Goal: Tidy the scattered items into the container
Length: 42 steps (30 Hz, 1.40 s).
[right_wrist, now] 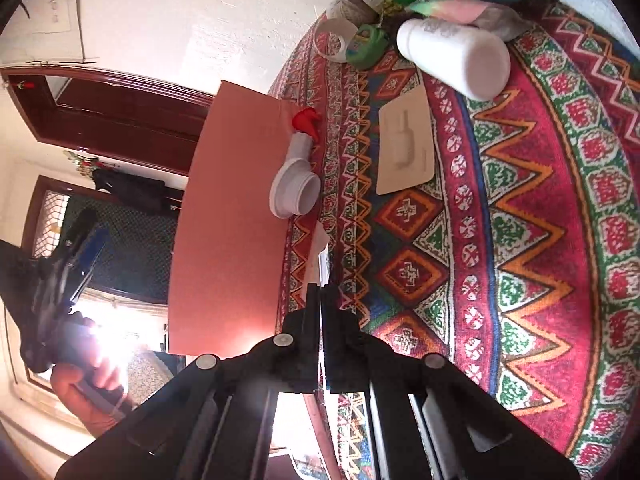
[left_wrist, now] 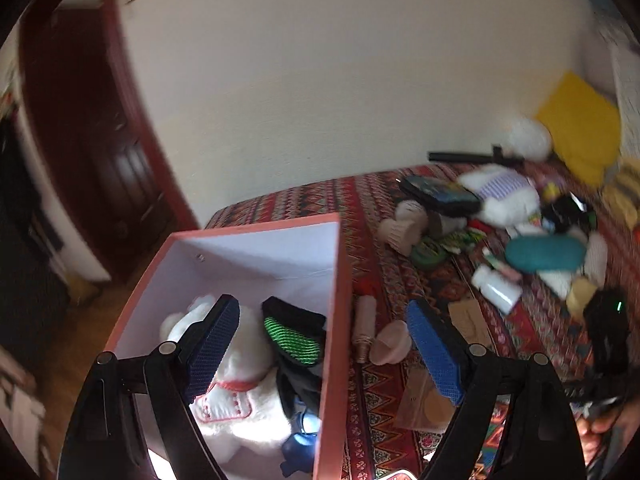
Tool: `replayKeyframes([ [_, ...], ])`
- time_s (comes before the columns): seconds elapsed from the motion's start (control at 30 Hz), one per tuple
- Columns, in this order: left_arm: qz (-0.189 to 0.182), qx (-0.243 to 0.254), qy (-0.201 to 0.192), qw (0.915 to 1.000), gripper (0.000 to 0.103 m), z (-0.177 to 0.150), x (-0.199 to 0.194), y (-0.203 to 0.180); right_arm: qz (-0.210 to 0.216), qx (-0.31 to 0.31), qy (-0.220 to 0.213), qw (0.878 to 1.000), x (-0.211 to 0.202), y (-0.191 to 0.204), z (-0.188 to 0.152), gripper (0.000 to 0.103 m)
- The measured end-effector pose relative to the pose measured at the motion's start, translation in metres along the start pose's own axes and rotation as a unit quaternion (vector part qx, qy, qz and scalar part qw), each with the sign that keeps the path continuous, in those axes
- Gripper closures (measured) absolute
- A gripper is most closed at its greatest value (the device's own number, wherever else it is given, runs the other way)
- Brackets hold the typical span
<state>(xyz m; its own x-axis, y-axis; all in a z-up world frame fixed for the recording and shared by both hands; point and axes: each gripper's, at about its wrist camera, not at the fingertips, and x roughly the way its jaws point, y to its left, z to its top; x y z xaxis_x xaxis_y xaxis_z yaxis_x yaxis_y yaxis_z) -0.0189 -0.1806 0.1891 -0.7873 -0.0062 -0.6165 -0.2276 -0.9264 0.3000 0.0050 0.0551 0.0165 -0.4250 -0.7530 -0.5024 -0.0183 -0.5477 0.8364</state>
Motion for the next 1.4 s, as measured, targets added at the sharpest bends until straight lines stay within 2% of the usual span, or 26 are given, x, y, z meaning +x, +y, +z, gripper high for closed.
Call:
replayKeyframes([
  [0.07, 0.010, 0.058, 0.018, 0.9981, 0.017, -0.001, 0.019, -0.039, 0.005, 0.001, -0.005, 1.000, -0.010, -0.004, 0.000, 0.103],
  [0.17, 0.032, 0.121, 0.052, 0.9908, 0.020, -0.013, 0.053, -0.089, 0.003, 0.015, -0.011, 1.000, -0.016, -0.015, 0.007, 0.103],
  [0.23, 0.051, 0.155, 0.078, 0.9835, 0.034, -0.025, 0.077, -0.114, 0.006, 0.029, -0.023, 0.999, -0.029, -0.026, 0.012, 0.103],
  [0.27, 0.065, 0.169, 0.090, 0.9793, 0.036, -0.030, 0.089, -0.124, 0.008, 0.035, -0.030, 0.999, -0.037, -0.031, 0.015, 0.103],
  [0.33, 0.097, 0.193, 0.109, 0.9704, 0.041, -0.039, 0.111, -0.136, 0.014, 0.041, -0.045, 0.998, -0.052, -0.037, 0.020, 0.103],
  [0.4, 0.127, 0.206, 0.121, 0.9628, 0.041, -0.045, 0.131, -0.139, 0.020, 0.043, -0.056, 0.997, -0.063, -0.041, 0.025, 0.103],
  [0.47, 0.138, 0.204, 0.133, 0.9601, 0.041, -0.048, 0.147, -0.139, 0.026, 0.046, -0.060, 0.997, -0.070, -0.046, 0.029, 0.103],
  [0.5, 0.136, 0.198, 0.141, 0.9603, 0.044, -0.049, 0.154, -0.137, 0.027, 0.047, -0.060, 0.997, -0.072, -0.048, 0.030, 0.103],
  [0.53, 0.133, 0.192, 0.149, 0.9608, 0.060, -0.050, 0.160, -0.135, 0.027, 0.048, -0.059, 0.997, -0.073, -0.049, 0.031, 0.103],
  [0.57, 0.133, 0.186, 0.156, 0.9609, 0.071, -0.051, 0.166, -0.133, 0.025, 0.050, -0.058, 0.997, -0.074, -0.051, 0.032, 0.103],
  [0.6, 0.136, 0.180, 0.155, 0.9618, 0.077, -0.050, 0.169, -0.130, 0.025, 0.051, -0.057, 0.997, -0.073, -0.051, 0.034, 0.103],
  [0.7, 0.116, 0.131, 0.142, 0.9742, 0.078, -0.038, 0.162, -0.117, 0.030, 0.054, -0.056, 0.997, -0.074, -0.051, 0.035, 0.103],
  [0.77, 0.106, 0.096, 0.121, 0.9823, 0.078, -0.026, 0.144, -0.105, 0.034, 0.049, -0.057, 0.997, -0.072, -0.043, 0.038, 0.103],
  [0.87, 0.073, 0.037, 0.074, 0.9939, 0.078, -0.001, 0.098, -0.081, 0.035, 0.038, -0.059, 0.997, -0.070, -0.034, 0.037, 0.103],
  [0.97, 0.071, -0.014, 0.006, 0.9974, 0.078, 0.019, 0.037, -0.044, 0.039, 0.032, -0.059, 0.997, -0.074, -0.036, 0.033, 0.103],
  [1.03, 0.082, -0.052, -0.040, 0.9944, 0.078, 0.026, -0.003, -0.013, 0.040, 0.027, -0.060, 0.997, -0.074, -0.032, 0.032, 0.103],
  [1.1, 0.102, -0.091, -0.073, 0.9880, 0.078, 0.025, -0.032, 0.022, 0.038, 0.023, -0.061, 0.997, -0.072, -0.028, 0.032, 0.103],
  [1.2, 0.138, -0.143, -0.091, 0.9758, 0.078, 0.012, -0.054, 0.073, 0.034, 0.021, -0.061, 0.997, -0.070, -0.024, 0.031, 0.103],
  [1.33, 0.171, -0.201, -0.056, 0.9628, 0.077, -0.019, -0.037, 0.130, 0.027, 0.013, -0.062, 0.998, -0.067, -0.017, 0.031, 0.103],
  [1.4, 0.186, -0.219, -0.006, 0.9577, 0.077, -0.037, -0.010, 0.154, 0.022, 0.005, -0.064, 0.998, -0.067, -0.009, 0.030, 0.103],
])
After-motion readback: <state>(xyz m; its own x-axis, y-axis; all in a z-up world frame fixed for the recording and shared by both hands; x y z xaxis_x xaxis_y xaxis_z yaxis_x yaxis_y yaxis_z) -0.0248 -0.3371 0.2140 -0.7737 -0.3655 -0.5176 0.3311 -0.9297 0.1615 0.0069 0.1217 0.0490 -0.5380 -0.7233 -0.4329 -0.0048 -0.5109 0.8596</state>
